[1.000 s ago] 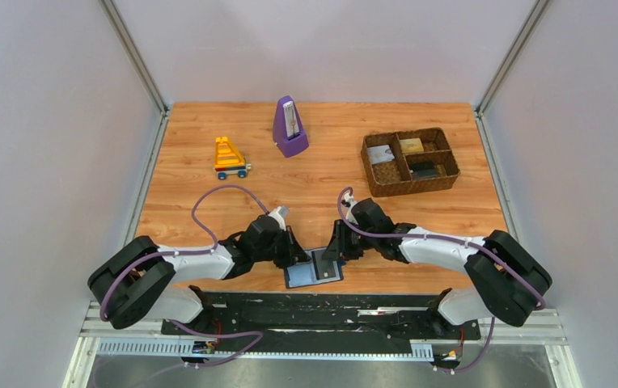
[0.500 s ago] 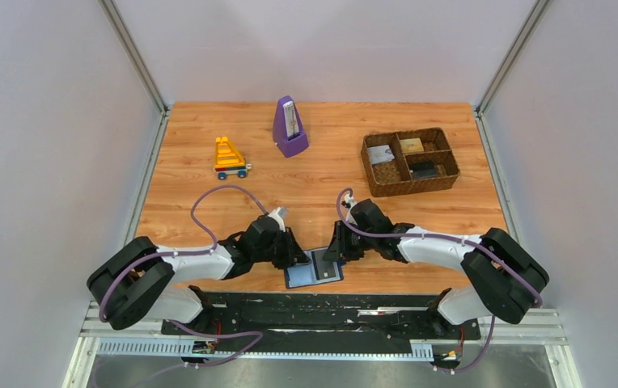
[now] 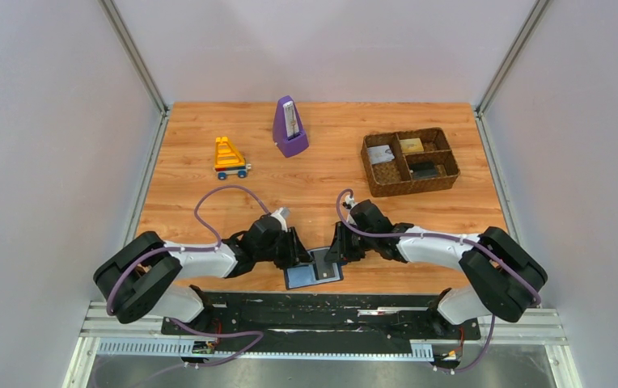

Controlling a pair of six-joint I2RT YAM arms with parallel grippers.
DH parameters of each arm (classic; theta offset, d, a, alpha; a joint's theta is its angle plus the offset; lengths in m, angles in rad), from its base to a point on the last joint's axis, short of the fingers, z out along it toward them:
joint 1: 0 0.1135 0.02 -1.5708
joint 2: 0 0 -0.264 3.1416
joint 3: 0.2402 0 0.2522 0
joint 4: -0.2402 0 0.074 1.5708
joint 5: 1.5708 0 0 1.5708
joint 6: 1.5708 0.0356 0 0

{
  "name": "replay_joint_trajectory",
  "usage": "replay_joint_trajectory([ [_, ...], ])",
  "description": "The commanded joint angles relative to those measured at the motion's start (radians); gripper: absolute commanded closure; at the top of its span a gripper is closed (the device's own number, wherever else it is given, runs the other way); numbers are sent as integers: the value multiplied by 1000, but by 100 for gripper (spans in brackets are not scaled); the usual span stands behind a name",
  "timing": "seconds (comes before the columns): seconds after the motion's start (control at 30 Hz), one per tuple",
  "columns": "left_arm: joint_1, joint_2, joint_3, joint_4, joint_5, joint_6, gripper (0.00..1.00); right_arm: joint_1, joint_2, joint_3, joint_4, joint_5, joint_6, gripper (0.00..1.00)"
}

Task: Take the credit cards out of the card holder
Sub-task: Remove the credit card from the card holder.

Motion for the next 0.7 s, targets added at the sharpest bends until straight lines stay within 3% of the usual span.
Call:
replay_joint_trajectory([
  [0.0,-2,32,13,41,-3,5,62,2,19,-19,26,-5,3,72],
  [0.3,-2,46,2,112,21,-19,68,2,18,-29,58,-9,6,73],
  [0.43,-2,34,-5,103,12,-25,80,2,17,-33,57,-4,7,73],
  [0.53,-2,9,-14,95,-1,-29,98,2,19,-34,54,2,7,73],
  [0.67,-1,-26,-25,71,-17,-20,100,0,25,-29,42,7,4,73],
])
